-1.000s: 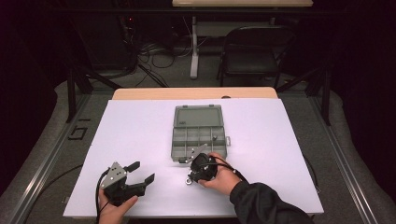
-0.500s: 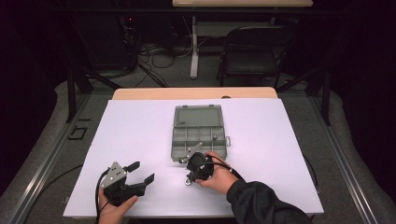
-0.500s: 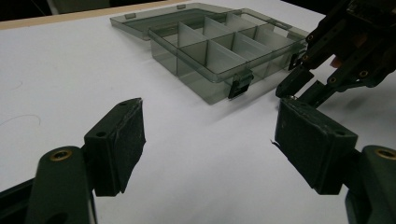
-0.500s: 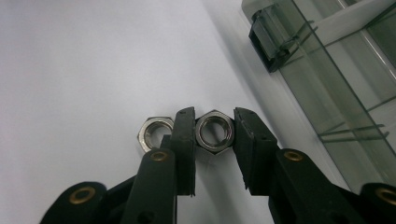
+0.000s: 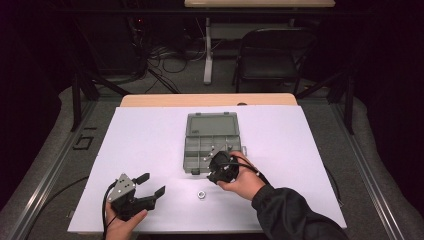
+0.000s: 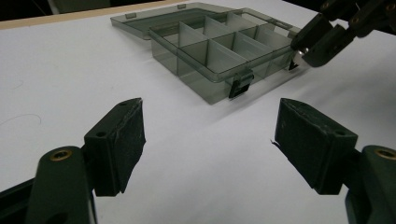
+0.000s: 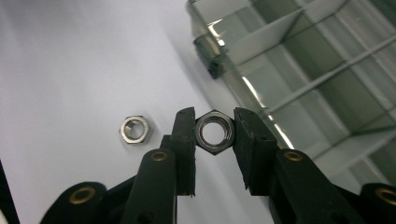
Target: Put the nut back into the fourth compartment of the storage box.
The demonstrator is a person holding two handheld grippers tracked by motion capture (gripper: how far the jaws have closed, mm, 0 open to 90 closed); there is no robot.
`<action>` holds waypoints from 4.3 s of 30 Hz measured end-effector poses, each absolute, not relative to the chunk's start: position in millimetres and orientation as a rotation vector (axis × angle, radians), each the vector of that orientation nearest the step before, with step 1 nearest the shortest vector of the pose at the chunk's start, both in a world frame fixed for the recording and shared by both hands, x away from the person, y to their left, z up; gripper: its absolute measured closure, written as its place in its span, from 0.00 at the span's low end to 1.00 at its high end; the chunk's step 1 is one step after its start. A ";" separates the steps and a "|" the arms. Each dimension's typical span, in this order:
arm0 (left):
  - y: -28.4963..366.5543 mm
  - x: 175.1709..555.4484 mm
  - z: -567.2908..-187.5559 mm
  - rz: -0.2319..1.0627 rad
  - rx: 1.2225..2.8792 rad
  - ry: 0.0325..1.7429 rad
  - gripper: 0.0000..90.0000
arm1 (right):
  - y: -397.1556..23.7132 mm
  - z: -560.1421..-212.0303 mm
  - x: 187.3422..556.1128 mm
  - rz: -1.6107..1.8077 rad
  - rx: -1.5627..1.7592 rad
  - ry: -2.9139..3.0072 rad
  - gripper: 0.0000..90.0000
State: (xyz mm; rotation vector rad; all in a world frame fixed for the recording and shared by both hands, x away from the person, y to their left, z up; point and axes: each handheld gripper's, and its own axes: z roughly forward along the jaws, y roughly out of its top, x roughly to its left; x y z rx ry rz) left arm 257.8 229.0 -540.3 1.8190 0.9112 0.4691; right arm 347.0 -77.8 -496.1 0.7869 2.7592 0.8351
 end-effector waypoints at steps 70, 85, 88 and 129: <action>229.6 258.9 -541.1 0.459 1.815 0.915 0.28 | -125.3 -467.5 408.6 0.727 1.161 2.570 0.66; 229.1 259.2 -541.0 0.459 1.821 0.910 0.28 | -95.9 -484.9 356.8 0.774 0.970 2.721 0.69; 229.3 258.9 -540.9 0.462 1.821 0.913 0.28 | -85.1 -490.8 349.2 0.756 0.922 2.762 0.69; 229.7 258.9 -540.8 0.458 1.819 0.910 0.28 | -32.4 -537.3 318.8 0.725 0.819 2.902 0.75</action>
